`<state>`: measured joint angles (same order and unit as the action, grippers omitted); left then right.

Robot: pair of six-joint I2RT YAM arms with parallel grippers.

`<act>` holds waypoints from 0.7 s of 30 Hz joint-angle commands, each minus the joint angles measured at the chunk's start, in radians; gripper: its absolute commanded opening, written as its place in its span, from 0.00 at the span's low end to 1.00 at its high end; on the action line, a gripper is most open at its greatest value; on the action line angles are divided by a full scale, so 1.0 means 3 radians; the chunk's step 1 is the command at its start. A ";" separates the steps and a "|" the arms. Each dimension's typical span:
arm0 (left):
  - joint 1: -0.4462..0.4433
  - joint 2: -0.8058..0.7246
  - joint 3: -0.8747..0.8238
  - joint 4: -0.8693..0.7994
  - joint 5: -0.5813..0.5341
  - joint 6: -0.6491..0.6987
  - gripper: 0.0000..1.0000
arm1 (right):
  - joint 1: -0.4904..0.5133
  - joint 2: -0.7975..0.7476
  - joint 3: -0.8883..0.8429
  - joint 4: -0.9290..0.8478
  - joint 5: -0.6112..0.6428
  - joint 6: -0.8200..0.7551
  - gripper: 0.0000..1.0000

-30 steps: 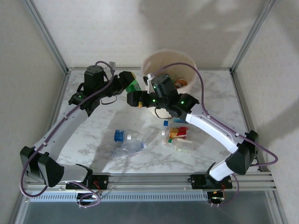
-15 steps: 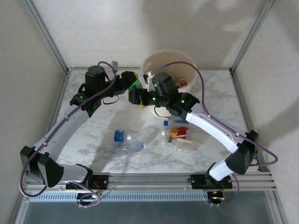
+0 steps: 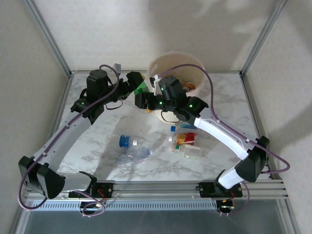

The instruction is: Put the plastic bottles in the bin

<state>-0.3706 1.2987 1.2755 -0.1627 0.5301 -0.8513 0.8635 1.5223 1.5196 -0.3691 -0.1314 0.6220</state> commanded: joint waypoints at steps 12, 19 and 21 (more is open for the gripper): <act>0.0168 -0.0336 -0.0013 -0.0387 -0.0730 0.0207 0.99 | -0.0651 0.0128 0.1086 -0.0631 0.0506 -0.0351 0.53; 0.0201 -0.0378 -0.0350 -0.0638 -0.0957 0.0186 0.96 | -0.0921 0.0386 0.1244 -0.0728 0.0547 -0.0503 0.52; 0.0201 -0.0428 -0.0535 -0.0694 -0.0991 0.0188 0.95 | -0.0945 0.0457 0.1278 -0.0759 0.0587 -0.0570 0.52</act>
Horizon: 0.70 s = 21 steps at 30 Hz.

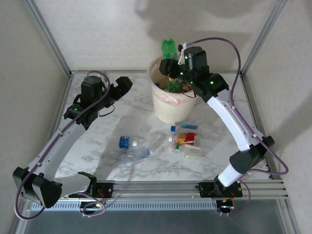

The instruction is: Put the plastic bottles in the bin

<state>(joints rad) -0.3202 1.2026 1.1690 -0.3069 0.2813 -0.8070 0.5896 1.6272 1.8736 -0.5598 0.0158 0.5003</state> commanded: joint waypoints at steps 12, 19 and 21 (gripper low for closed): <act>0.0059 -0.0467 -0.0956 -0.0508 -0.0324 -0.0011 0.95 | -0.0040 0.0445 0.0291 -0.0333 0.0319 -0.0312 0.78; 0.0070 -0.0526 -0.1055 -0.0733 -0.0508 -0.0154 0.96 | -0.0038 0.0403 0.0447 -0.0420 0.0404 -0.0359 0.83; 0.0069 -0.0558 -0.1091 -0.0805 -0.0531 -0.0197 0.95 | -0.0030 0.0316 0.0427 -0.0407 0.0371 -0.0355 0.82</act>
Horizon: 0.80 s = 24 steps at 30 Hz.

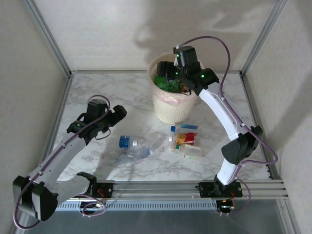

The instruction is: Put the plastic bottles in the bin

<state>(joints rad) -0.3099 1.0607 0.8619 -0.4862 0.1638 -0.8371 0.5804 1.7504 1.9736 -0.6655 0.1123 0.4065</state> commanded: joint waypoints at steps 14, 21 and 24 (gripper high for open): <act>0.0039 -0.0397 -0.0281 -0.0856 -0.0219 -0.0438 0.97 | 0.0638 -0.0755 -0.0679 0.0316 -0.0027 -0.0030 0.85; 0.0102 -0.0421 -0.0418 -0.0991 -0.0341 -0.0614 1.00 | 0.0678 -0.0848 -0.1022 0.0542 -0.0129 0.0177 0.88; 0.0097 -0.0400 -0.0574 -0.0805 -0.0300 -0.0775 1.00 | 0.0706 -0.0830 -0.1044 0.0581 -0.0169 0.0197 0.88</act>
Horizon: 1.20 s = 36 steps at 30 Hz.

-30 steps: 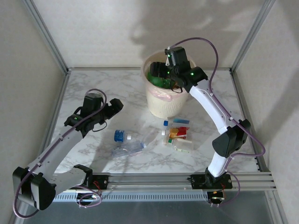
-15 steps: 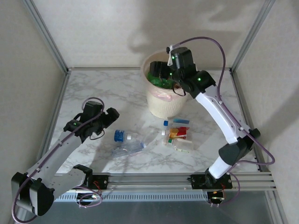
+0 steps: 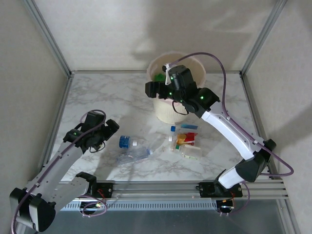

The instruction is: Put the plastic bottles in the bin

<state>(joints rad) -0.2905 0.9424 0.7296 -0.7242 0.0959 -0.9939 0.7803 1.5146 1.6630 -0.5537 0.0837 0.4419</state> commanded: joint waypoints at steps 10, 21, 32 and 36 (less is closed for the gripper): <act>0.0039 0.0311 -0.0465 0.0642 0.0008 -0.0705 0.99 | 0.0099 -0.0037 -0.0127 0.0263 -0.0097 0.0135 0.89; 0.0033 0.0841 -0.0479 0.1091 -0.0148 -0.0664 0.96 | 0.0115 -0.0093 -0.0251 0.0301 -0.0075 0.0198 0.88; 0.0025 0.1523 -0.0317 0.1360 -0.0182 -0.0462 0.84 | 0.0124 -0.0267 -0.0481 0.0322 0.0043 0.0279 0.83; 0.0022 0.1638 -0.0305 0.1419 -0.0187 -0.0445 0.80 | 0.0129 -0.0320 -0.0583 0.0339 0.0072 0.0320 0.81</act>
<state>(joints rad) -0.2901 1.3750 0.6449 -0.4133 0.0620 -1.1358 0.8097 1.4498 1.5089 -0.4789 0.0830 0.5179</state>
